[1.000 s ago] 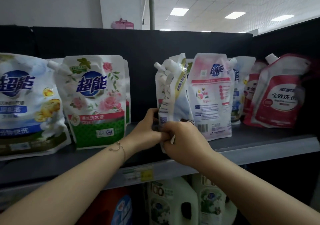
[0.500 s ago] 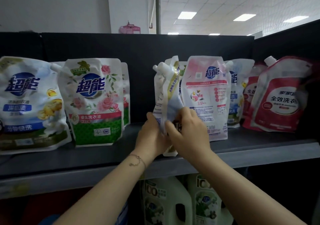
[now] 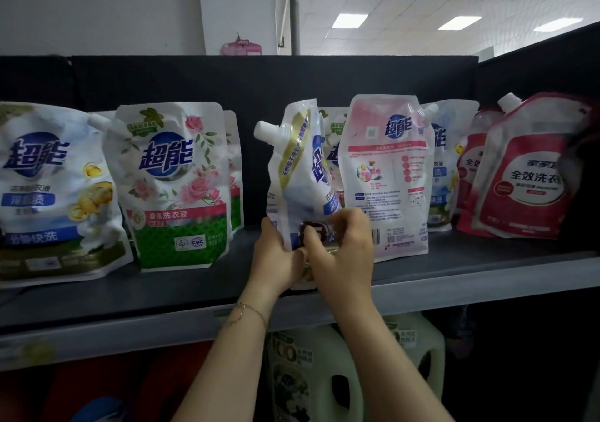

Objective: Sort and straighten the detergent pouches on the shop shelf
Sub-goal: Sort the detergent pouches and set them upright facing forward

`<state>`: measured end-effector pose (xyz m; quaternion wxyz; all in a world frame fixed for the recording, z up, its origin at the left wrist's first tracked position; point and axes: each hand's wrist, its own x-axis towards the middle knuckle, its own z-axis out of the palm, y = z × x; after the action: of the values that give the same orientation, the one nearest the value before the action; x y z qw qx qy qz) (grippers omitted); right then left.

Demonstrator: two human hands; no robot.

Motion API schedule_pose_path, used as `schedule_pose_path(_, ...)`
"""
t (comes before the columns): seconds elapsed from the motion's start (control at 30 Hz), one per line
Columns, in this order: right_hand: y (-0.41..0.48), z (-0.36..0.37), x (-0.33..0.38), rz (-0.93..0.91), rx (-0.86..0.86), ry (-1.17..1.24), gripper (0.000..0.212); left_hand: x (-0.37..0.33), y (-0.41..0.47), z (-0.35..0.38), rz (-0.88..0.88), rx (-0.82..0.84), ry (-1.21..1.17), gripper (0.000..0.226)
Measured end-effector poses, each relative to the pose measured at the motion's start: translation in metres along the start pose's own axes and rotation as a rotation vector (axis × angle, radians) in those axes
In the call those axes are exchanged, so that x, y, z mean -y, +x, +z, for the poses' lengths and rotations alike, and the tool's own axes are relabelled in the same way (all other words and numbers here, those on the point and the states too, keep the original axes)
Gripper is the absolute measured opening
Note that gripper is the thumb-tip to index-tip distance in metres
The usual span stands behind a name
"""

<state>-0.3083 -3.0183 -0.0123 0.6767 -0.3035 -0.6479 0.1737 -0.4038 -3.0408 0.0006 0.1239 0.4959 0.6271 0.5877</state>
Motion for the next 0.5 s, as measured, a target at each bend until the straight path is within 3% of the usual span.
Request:
schedule_pose_path(0.1,-0.01,0.004,-0.004,0.025,0.006,-0.038,0.046,0.008,0.0,-0.003,-0.008,0.008,-0.024,0.054)
schedule_pose_path(0.23,-0.011,0.005,-0.002,0.004,0.087,-0.116,0.05,0.004,0.003,-0.003,0.041,0.01,0.032,0.064)
schedule_pose_path(0.33,-0.004,0.002,0.004,-0.028,0.15,-0.108,0.056,0.0,0.009,-0.002,0.13,-0.058,0.084,0.055)
schedule_pose_path(0.4,-0.001,-0.002,0.007,-0.056,0.224,-0.096,0.063,-0.001,0.015,-0.001,0.049,-0.127,0.031,0.063)
schedule_pose_path(0.47,-0.001,-0.005,0.008,-0.067,0.344,-0.111,0.062,-0.008,0.019,-0.007,-0.022,-0.121,-0.04,0.05)
schedule_pose_path(0.5,-0.001,-0.005,0.006,-0.054,0.415,-0.112,0.06,-0.009,0.022,-0.012,-0.013,-0.105,-0.015,0.056)
